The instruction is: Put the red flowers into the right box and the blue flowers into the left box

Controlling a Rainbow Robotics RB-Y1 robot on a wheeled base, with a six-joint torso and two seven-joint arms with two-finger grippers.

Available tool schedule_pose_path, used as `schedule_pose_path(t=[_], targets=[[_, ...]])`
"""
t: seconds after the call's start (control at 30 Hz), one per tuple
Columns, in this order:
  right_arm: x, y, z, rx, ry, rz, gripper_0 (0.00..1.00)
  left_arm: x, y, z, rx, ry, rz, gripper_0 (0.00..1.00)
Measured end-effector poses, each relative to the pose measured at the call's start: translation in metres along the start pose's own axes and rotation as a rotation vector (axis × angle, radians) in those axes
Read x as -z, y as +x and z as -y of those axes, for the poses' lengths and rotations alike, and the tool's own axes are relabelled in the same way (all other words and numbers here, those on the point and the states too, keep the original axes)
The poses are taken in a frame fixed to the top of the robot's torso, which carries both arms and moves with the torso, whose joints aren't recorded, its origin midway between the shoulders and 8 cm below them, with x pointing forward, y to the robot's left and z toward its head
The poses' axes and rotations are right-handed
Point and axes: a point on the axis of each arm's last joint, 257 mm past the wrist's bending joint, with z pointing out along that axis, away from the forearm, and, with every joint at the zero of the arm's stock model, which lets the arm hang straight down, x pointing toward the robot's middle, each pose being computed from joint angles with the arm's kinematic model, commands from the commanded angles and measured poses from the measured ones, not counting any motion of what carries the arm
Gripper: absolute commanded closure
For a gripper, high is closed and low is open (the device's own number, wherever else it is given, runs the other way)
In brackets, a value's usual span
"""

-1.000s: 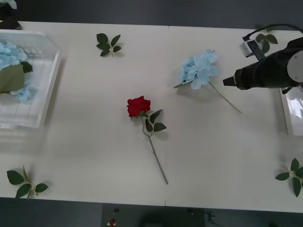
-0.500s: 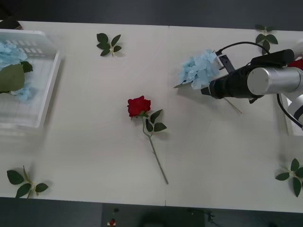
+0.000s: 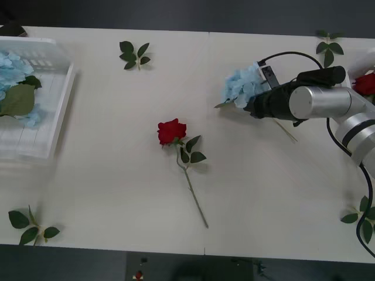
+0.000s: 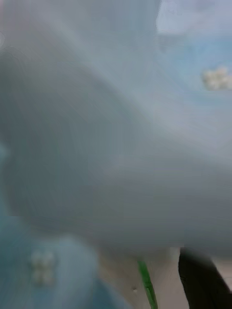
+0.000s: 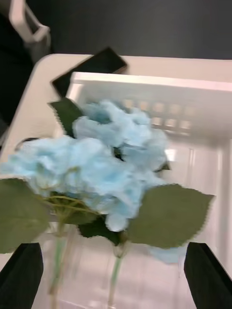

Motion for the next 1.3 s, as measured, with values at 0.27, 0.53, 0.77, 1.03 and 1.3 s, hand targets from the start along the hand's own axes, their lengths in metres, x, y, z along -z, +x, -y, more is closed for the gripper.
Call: schedule_pose_path(t=[0.27, 0.53, 0.77, 1.03, 1.3], targets=[[0.0, 0.001, 0.001, 0.001, 0.003, -0.002, 1.0, 0.019, 0.023, 0.148, -0.169, 0.314, -0.064, 0.16], [0.0, 0.0, -0.002, -0.016, -0.009, 0.002, 1.0, 0.019, 0.075, 0.289, -0.143, 0.592, -0.108, 0.15], [0.015, -0.012, -0.029, -0.188, -0.157, 0.0, 1.0, 0.018, 0.121, 0.371, -0.178, 0.65, -0.134, 0.15], [0.088, -0.083, -0.039, -0.25, -0.35, 0.119, 1.0, 0.005, 0.174, 0.432, -0.289, 0.626, -0.146, 0.15], [0.159, -0.116, -0.052, -0.176, -0.524, 0.326, 1.0, 0.01, 0.169, 0.435, -0.287, 0.64, -0.13, 0.16]])
